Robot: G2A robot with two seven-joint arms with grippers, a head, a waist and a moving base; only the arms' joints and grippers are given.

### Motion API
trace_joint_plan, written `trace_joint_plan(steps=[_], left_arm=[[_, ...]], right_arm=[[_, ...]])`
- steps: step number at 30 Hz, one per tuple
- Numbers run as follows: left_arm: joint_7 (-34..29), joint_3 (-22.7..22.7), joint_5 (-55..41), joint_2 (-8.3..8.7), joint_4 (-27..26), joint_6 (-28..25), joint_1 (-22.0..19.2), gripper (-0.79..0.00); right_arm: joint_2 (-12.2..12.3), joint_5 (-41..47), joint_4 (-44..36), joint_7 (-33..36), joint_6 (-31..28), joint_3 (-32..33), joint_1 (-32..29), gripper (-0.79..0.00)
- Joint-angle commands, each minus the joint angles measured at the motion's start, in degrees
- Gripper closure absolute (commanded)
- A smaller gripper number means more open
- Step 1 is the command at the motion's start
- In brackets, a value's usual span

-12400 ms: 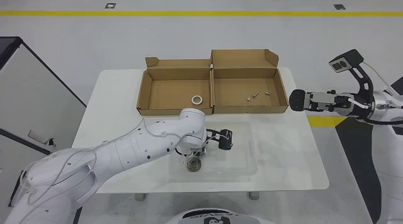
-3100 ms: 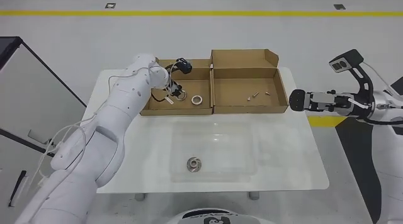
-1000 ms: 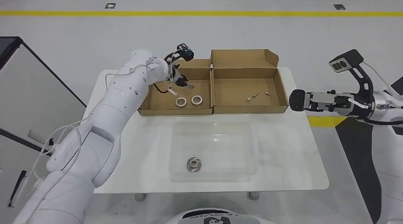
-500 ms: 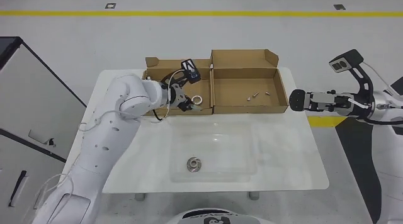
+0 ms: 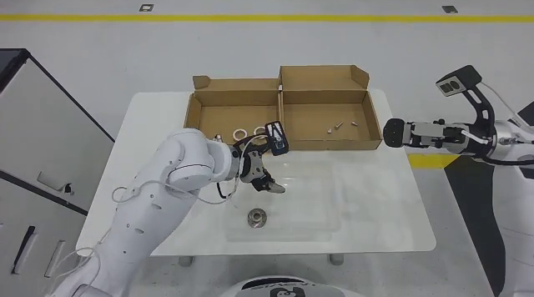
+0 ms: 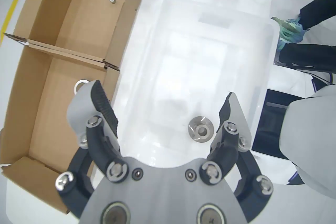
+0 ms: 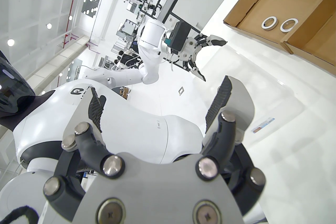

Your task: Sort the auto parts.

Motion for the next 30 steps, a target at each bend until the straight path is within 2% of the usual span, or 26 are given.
trace_joint_plan(steps=[1,12,14,17,24,27,30], left_arm=[[-0.66,0.52,0.34,0.21,-0.21,0.68,-0.29,-0.785],[-0.49,0.56,0.33,0.22,-0.08,0.82,-0.17,-0.785],[-0.94,1.68,0.57,0.3,-0.24,0.97,-0.53,-0.785],[-4.78,4.22,0.24,0.68,-0.43,4.81,-2.16,-0.785],[-13.4,13.42,-3.51,2.72,-0.35,13.41,-8.84,-0.785],[-15.08,16.72,-4.84,3.63,0.3,15.09,-11.56,-0.785],[-14.59,19.27,-6.53,4.5,1.27,14.61,-13.73,-0.785]], right_arm=[[0.0,0.0,0.0,0.0,0.0,0.0,0.0,-0.785],[0.0,0.0,0.0,0.0,0.0,0.0,0.0,-0.785],[0.0,0.0,0.0,0.0,0.0,0.0,0.0,-0.785],[0.0,0.0,0.0,0.0,0.0,0.0,0.0,-0.785],[0.0,0.0,0.0,0.0,0.0,0.0,0.0,-0.785],[0.0,0.0,0.0,0.0,0.0,0.0,0.0,-0.785],[0.0,0.0,0.0,0.0,0.0,0.0,0.0,-0.785]])
